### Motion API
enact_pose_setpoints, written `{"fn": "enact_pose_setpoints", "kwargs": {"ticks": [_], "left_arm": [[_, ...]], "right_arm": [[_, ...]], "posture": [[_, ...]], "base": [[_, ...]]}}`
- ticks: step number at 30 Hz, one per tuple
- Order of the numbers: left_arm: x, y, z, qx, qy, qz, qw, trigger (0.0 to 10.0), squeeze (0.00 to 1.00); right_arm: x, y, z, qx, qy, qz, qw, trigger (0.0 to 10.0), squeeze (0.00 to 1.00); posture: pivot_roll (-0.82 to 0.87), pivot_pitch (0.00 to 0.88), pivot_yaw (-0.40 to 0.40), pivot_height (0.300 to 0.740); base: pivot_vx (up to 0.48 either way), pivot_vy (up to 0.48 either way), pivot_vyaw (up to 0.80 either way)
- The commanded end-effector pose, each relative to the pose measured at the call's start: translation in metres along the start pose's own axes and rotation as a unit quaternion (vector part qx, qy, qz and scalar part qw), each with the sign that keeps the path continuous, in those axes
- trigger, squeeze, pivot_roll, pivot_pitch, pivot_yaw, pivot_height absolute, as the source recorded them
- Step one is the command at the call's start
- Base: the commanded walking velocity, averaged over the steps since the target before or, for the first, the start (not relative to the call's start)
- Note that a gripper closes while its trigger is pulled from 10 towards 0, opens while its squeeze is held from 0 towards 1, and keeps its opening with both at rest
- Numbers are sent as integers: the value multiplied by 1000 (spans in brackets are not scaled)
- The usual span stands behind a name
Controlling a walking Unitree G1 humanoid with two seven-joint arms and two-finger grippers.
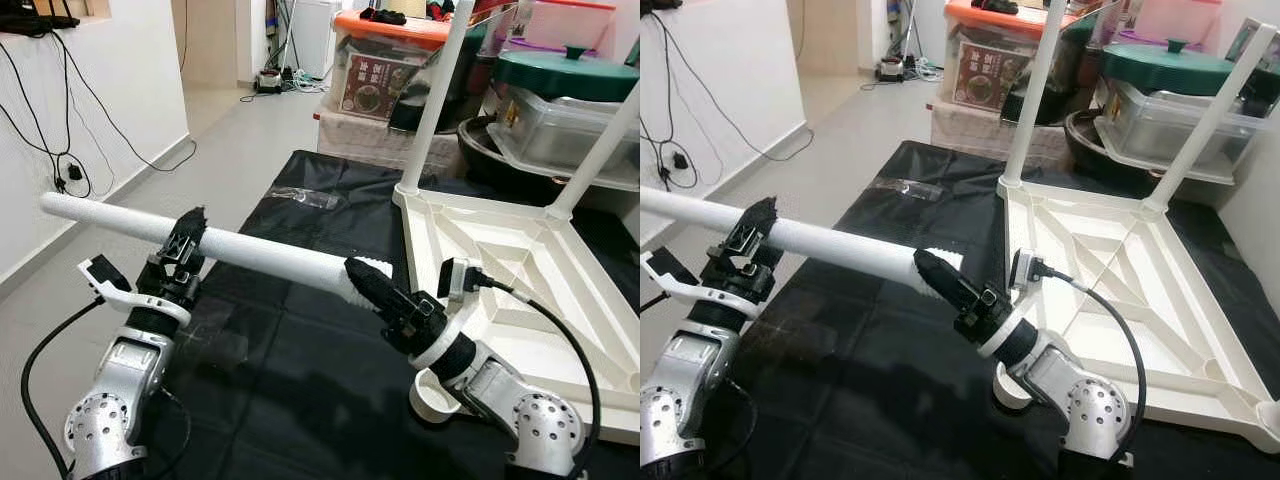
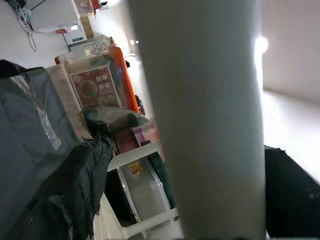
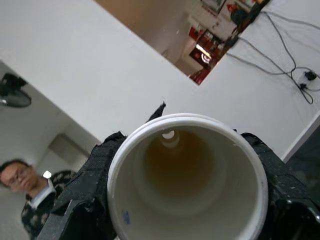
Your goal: Building children table
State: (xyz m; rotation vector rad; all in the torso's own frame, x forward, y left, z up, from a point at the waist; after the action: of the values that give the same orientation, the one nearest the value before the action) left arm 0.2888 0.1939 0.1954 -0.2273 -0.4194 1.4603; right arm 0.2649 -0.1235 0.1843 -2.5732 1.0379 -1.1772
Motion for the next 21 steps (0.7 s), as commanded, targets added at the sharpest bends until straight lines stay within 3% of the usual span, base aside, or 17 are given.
{"fn": "enact_pose_setpoints", "kwargs": {"ticks": [1, 10, 11, 12, 21], "left_arm": [[2, -1, 1, -6, 3, 3, 1000, 10000, 0], [14, -3, 7, -18, -9, 33, 999, 10000, 0], [17, -3, 8, -19, -13, 39, 999, 1373, 0], [19, 0, 7, -16, -20, 45, 999, 0, 0], [24, 1, 10, -19, -37, 71, 997, 0, 0]], "right_arm": [[-1, 2, -3, 16, -5, -3, 1000, 0, 0], [-8, 4, 0, 12, -8, -22, 1000, 0, 0], [-9, 4, 1, 11, -9, -24, 1000, 0, 0], [-10, 5, 1, 10, -8, -26, 1000, 0, 0], [-10, 8, 6, -2, 6, -42, 999, 0, 0]], "posture": [[56, 0, -131, 740], [68, 0, -139, 740], [70, 0, -139, 740], [70, 0, -140, 740], [71, 0, -143, 740]], "base": [[0, 0, 0], [0, 0, 0], [0, 0, 0], [0, 0, 0], [0, 0, 0]]}}
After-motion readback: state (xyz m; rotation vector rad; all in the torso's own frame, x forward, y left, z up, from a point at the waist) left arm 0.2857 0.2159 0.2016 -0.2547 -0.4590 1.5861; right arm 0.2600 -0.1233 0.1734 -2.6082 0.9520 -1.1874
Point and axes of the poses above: a point about 5 cm out from each wrist's last joint towards the gripper, its own y axis pointing back from the gripper into the wrist, its own x axis along the axis of the wrist's last joint, z = x × y, the point moved 1 cm from there along -y, pointing out of the wrist towards the gripper, and after that the axes turned 6 degrees about y, right-handed, at the moved point
